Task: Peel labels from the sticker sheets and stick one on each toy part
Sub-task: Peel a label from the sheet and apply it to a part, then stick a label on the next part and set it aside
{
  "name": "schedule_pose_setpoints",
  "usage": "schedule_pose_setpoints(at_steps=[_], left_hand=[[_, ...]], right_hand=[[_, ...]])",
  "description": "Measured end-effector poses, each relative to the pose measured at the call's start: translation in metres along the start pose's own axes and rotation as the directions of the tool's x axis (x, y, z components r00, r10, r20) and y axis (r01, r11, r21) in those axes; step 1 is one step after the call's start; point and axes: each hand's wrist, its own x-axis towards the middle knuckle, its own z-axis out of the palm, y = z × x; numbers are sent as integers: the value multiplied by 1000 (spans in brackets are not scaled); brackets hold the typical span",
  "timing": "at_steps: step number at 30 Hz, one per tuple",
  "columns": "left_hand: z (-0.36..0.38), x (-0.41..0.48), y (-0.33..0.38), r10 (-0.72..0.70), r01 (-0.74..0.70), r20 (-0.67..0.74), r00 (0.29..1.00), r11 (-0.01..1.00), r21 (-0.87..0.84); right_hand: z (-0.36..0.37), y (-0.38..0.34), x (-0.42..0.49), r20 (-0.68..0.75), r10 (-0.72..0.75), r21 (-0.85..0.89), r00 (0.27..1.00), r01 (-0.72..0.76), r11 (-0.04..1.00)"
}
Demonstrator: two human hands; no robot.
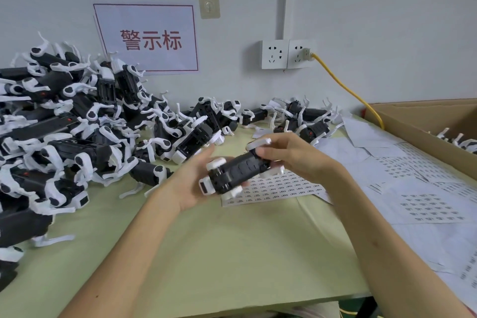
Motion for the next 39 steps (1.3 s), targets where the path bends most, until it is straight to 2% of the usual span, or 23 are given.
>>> schedule_pose_setpoints(at_steps=[1,3,4,5,6,7,8,9,10,11,13,15,18,20,22,23,25,26,27,31,34,39], left_hand=[[-2,2,1,95,-96,-123,988,995,0],[-6,5,3,270,-285,-298,916,958,-9],[-9,6,5,320,-351,-352,880,936,-29],[-11,5,7,350,-394,-382,855,918,-39],[-12,5,8,366,-415,-398,841,909,-42],[-11,5,8,374,-423,-395,839,905,-40],[-8,5,7,384,-428,-384,840,903,-32],[-5,7,6,403,-437,-377,834,899,-6],[-3,8,5,437,-451,-385,813,891,58],[-2,9,3,482,-466,-400,780,873,144],[-2,9,0,552,-475,-405,728,833,282],[-3,9,-2,560,-472,-399,726,828,303],[-8,13,-3,555,-443,-416,721,830,339],[-12,17,-5,551,-423,-418,722,830,364],[-14,22,-7,552,-392,-407,728,822,413],[-16,25,-9,585,-377,-399,706,788,488],[-19,29,-12,720,-345,-326,612,614,710],[-21,31,-14,774,-338,-257,579,515,788],[-24,34,-14,794,-341,-204,572,457,821],[-33,41,-17,697,-302,-164,698,494,815],[-38,45,-20,731,-265,-152,665,421,868],[-36,43,-24,721,-63,-133,680,238,969]], right_hand=[[-7,1,-2,-38,46,24,998,-45,999],[-21,1,-5,-136,126,81,983,-116,990],[-27,1,-5,-241,180,155,954,-145,977],[-32,1,-6,-387,243,277,890,-140,951],[-38,0,-8,-544,300,422,783,-53,905],[-45,-1,-12,-669,338,536,662,114,836],[-52,-2,-16,-739,350,597,576,318,737],[-60,-1,-22,-775,340,608,532,480,633],[-67,0,-26,-785,342,613,517,564,554],[-73,2,-31,-776,371,629,511,581,516],[-77,4,-32,-754,480,657,449,492,571],[-68,4,-27,-741,543,668,396,350,657],[-46,-1,-12,-755,462,602,466,213,769],[-31,-2,-4,-792,308,424,527,112,899],[-15,-2,2,-782,187,253,595,29,967],[-7,-2,5,-764,159,207,625,4,978],[6,-2,8,-732,120,146,671,-17,989],[11,-2,9,-724,88,105,684,-18,994],[16,-1,10,-721,44,50,692,-12,999],[28,-2,8,-685,-135,-194,716,-1,981],[32,-3,7,-639,-171,-264,750,-5,965],[36,1,9,-566,-179,-355,805,-42,934]])
